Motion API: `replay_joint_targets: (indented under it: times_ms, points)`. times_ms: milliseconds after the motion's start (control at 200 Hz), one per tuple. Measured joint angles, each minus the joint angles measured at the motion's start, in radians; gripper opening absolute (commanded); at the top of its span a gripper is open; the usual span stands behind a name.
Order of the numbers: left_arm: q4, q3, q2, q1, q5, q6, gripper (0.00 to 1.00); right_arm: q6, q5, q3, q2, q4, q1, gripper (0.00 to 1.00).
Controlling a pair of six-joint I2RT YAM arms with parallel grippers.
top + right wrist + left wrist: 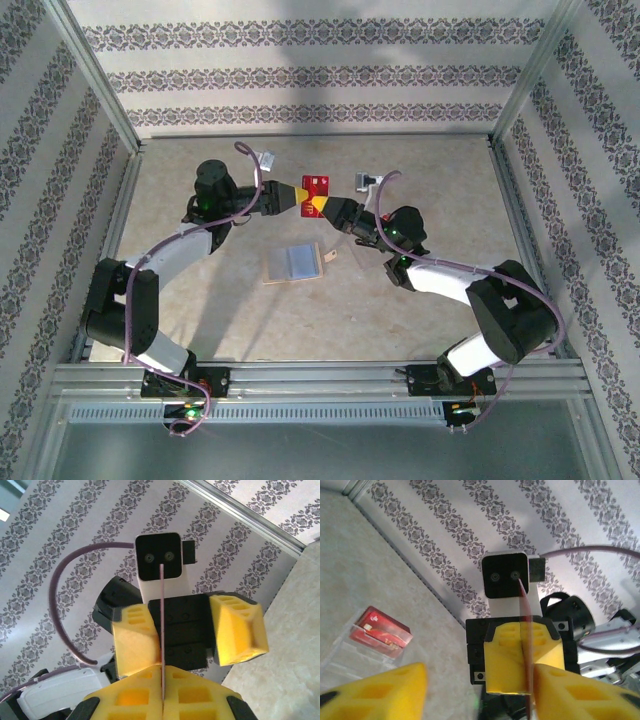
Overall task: Put the credit cards into the card holder
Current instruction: Pick up the credit card from the storage box, then insert the credit card into the card slot.
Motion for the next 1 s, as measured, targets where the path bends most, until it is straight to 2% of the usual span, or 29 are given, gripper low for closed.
replay_joint_targets:
  times_ms: [110,185,265,400,555,849,914,1004]
  points:
    - [0.032,-0.001,0.000,-0.005,0.004,-0.021,0.00,-0.007,0.011,0.000,0.009,-0.019,0.000,0.00]
    - [0.057,-0.004,0.000,-0.006,0.007,-0.034,0.00,-0.018,0.024,0.000,0.013,-0.028,0.000,0.00]
    - [0.071,-0.009,0.000,-0.006,0.011,-0.045,0.00,-0.026,0.024,0.000,0.013,-0.030,0.000,0.13]
    - [0.077,-0.009,0.000,-0.006,0.018,-0.047,0.00,-0.047,0.019,0.000,0.005,-0.064,-0.009,0.25]
    - [0.077,-0.015,0.000,-0.006,0.019,-0.046,0.00,-0.081,-0.002,-0.002,-0.067,-0.143,-0.042,0.28]
    - [0.077,-0.018,0.000,-0.007,0.029,-0.046,0.00,-0.147,-0.063,0.005,-0.121,-0.270,-0.060,0.20]
    - [0.077,-0.018,0.000,-0.007,0.029,-0.046,0.00,-0.158,-0.069,0.010,-0.121,-0.290,-0.060,0.14]
    - [0.077,-0.018,0.000,-0.007,0.029,-0.043,0.00,-0.174,-0.073,0.011,-0.121,-0.304,-0.060,0.00]
